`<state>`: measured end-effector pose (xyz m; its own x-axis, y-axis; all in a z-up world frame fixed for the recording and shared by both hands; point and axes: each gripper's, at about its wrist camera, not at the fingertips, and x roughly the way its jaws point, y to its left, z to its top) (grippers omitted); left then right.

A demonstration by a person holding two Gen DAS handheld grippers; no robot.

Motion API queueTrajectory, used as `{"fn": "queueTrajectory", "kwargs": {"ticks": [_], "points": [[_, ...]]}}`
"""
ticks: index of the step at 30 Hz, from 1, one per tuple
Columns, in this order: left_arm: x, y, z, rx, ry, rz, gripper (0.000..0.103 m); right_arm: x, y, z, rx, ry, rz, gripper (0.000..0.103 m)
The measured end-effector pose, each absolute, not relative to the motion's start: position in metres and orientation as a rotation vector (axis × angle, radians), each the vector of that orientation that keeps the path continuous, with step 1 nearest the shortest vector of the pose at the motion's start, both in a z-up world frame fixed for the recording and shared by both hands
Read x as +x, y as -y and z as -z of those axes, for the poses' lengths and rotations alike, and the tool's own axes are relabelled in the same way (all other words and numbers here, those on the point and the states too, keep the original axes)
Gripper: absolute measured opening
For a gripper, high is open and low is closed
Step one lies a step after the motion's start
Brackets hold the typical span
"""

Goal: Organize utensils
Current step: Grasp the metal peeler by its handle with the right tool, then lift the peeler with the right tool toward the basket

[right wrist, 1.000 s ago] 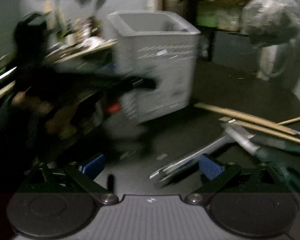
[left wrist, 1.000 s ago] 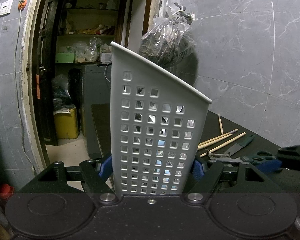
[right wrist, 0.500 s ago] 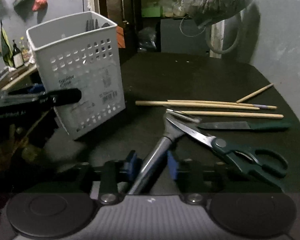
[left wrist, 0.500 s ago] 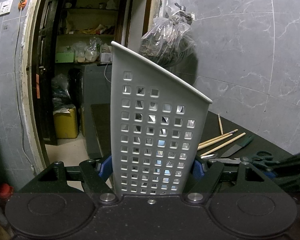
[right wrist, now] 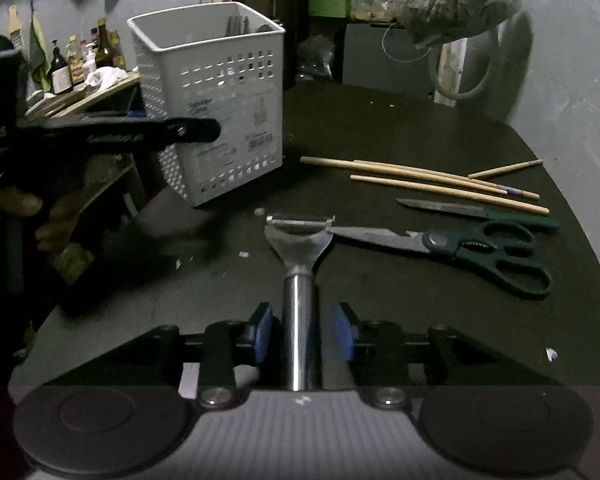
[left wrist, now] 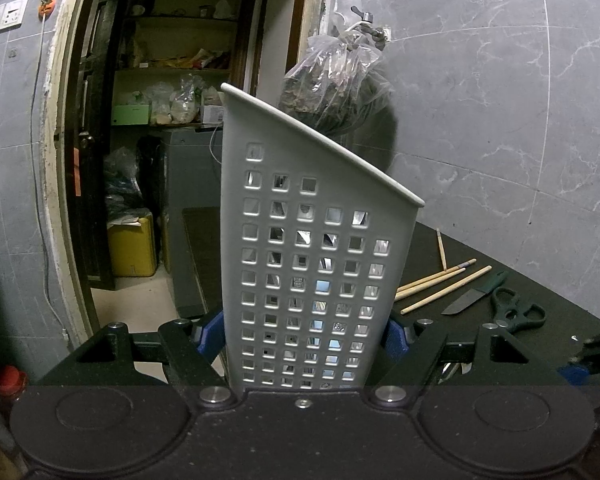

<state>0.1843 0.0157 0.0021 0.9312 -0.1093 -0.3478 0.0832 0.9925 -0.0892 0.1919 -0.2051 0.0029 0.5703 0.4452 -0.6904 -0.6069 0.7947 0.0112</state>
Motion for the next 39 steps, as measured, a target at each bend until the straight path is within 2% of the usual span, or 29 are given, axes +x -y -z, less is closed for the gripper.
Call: {"fn": "queueTrajectory", "kwargs": {"ticks": [2, 4, 5, 10, 19, 39], "points": [[0.184, -0.016, -0.002, -0.074, -0.36, 0.099, 0.077, 0.202, 0.201, -0.002, -0.219, -0.743, -0.632, 0.04], [0.184, -0.016, -0.002, -0.075, -0.36, 0.099, 0.077, 0.206, 0.193, -0.001, -0.236, -0.742, -0.629, 0.03], [0.184, -0.016, -0.002, -0.074, -0.36, 0.098, 0.077, 0.208, 0.191, -0.001, -0.235, -0.749, -0.636, 0.02], [0.184, -0.016, -0.002, -0.075, -0.36, 0.099, 0.077, 0.212, 0.183, -0.003, -0.248, -0.776, -0.618, 0.02], [0.184, -0.016, -0.002, -0.071, -0.36, 0.098, 0.077, 0.207, 0.21, -0.013, -0.066, -0.695, -0.672, 0.02], [0.184, -0.016, -0.003, -0.072, -0.36, 0.098, 0.077, 0.145, 0.204, 0.0, -0.218, -0.725, -0.702, 0.022]]}}
